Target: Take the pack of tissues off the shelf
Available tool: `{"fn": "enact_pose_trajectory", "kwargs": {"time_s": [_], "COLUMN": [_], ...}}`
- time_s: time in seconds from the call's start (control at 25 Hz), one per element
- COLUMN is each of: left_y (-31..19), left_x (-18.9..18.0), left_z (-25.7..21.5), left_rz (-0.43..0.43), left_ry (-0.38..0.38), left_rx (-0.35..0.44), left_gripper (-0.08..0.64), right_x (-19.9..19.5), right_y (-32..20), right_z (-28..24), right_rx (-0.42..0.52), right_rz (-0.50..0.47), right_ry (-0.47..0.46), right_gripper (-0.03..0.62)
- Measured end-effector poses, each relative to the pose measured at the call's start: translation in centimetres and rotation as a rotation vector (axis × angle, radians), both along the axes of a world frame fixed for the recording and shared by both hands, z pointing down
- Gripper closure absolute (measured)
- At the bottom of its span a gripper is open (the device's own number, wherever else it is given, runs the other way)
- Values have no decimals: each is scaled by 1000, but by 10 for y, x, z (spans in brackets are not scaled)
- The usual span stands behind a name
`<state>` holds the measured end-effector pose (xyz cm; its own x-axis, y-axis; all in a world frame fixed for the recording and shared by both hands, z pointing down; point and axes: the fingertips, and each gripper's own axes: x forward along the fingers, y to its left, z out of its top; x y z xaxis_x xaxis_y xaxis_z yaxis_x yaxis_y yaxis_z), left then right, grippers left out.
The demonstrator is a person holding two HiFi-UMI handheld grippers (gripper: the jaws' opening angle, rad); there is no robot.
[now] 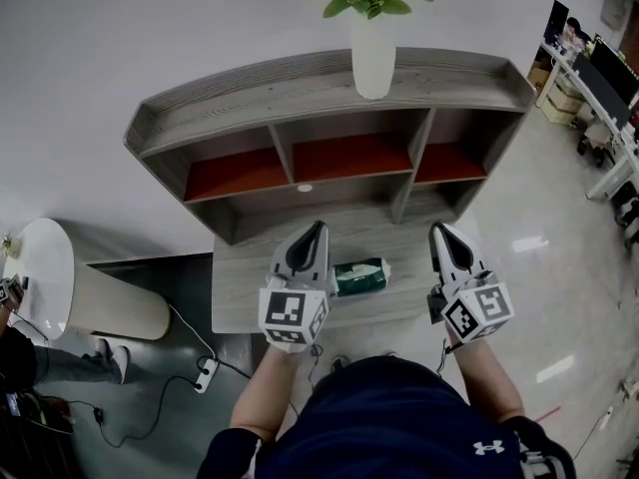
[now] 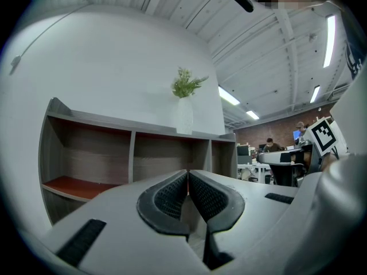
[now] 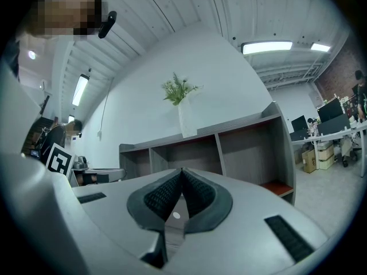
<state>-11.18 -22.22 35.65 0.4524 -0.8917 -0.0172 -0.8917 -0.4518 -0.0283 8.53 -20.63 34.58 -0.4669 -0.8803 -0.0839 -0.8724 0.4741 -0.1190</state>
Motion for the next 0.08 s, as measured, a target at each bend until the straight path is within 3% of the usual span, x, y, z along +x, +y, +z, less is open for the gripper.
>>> {"fn": "enact_pose_trajectory", "kwargs": {"time_s": [0.08], "left_y": [-1], "left_x": [-1], "left_z": [1], "left_rz": [1], "left_ry": [0], "left_rx": [-1], "left_gripper": [535], "right_x": [-1], "right_y": [0], "right_z": [1], "right_rx": [-3], "right_rz": [2], "right_ry": [-9], "right_gripper": [580]}}
